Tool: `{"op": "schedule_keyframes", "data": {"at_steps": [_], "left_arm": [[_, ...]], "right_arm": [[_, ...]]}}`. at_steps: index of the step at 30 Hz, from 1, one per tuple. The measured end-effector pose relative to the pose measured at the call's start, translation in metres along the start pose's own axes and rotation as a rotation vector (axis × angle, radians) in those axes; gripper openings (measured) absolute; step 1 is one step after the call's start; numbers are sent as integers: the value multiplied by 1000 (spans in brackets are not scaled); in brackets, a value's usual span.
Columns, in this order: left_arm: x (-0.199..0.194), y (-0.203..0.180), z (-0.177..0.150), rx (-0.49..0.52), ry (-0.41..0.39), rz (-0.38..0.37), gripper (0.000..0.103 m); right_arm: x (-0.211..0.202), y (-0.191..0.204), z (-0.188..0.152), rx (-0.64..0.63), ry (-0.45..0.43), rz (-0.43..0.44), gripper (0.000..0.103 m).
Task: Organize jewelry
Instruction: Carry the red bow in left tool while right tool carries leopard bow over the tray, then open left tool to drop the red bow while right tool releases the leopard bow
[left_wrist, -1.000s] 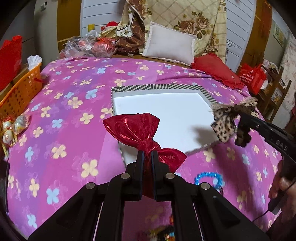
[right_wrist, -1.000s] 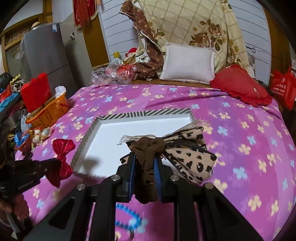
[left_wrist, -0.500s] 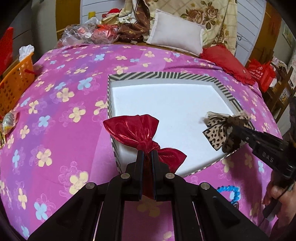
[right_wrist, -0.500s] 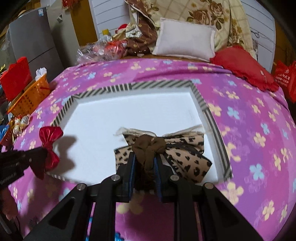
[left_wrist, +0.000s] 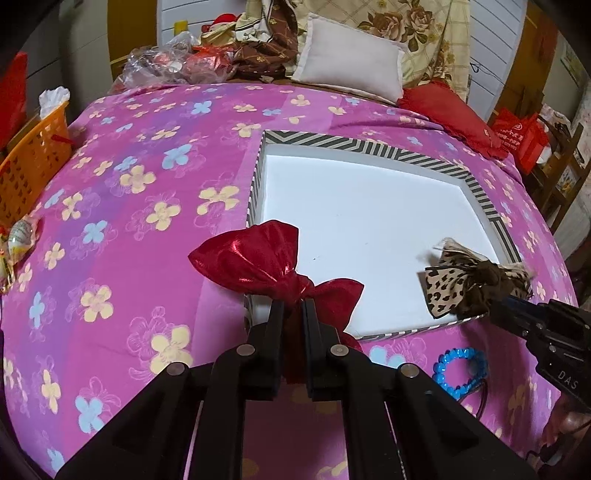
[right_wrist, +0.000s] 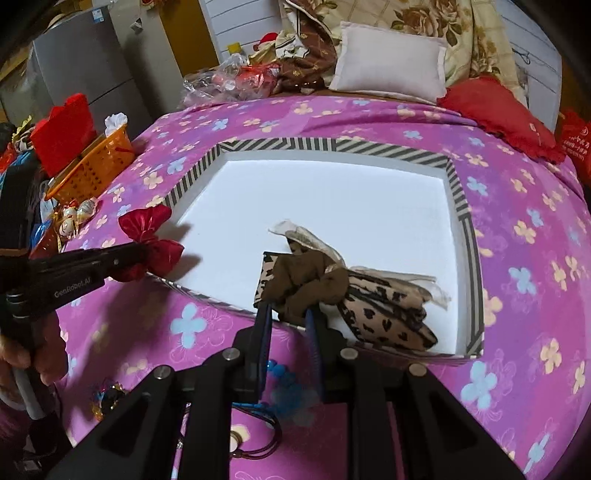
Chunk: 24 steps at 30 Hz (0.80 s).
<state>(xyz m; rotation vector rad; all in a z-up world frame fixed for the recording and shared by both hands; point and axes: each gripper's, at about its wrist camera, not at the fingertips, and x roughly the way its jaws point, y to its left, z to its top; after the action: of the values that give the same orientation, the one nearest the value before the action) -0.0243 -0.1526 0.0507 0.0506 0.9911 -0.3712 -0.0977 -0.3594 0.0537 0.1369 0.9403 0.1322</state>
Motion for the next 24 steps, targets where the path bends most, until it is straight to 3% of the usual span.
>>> {"op": "schedule_keyframes", "data": {"at_steps": [2,5,7,10,12,14,20,24], "left_arm": [[2,-1,1,1,6,-10,0],[4,-3,2,9,8,-6,0],[7,-3,3,6,11,-4,0],[7,-2,3,-20,1,-11,2],[6,-1,3,-35,-3,-22,11],[3,0,2,-52,-6,-38,14],[-14,-1,-2,-66,-34,-46,17],[-31,-2,-5,-57,-81,-34,22]], "right_arm": [[0,-2,0,14,-7,-4,21],[3,-8,1,20,-10,-61,34],[3,-13,2,38,-18,-83,48],[0,-18,2,57,-30,-67,53],[-4,-17,2,59,-39,-66,58],[-9,-16,-1,60,-48,-61,61],[-30,-6,-7,60,-100,-60,68],[-45,0,-10,60,-132,-48,79]]}}
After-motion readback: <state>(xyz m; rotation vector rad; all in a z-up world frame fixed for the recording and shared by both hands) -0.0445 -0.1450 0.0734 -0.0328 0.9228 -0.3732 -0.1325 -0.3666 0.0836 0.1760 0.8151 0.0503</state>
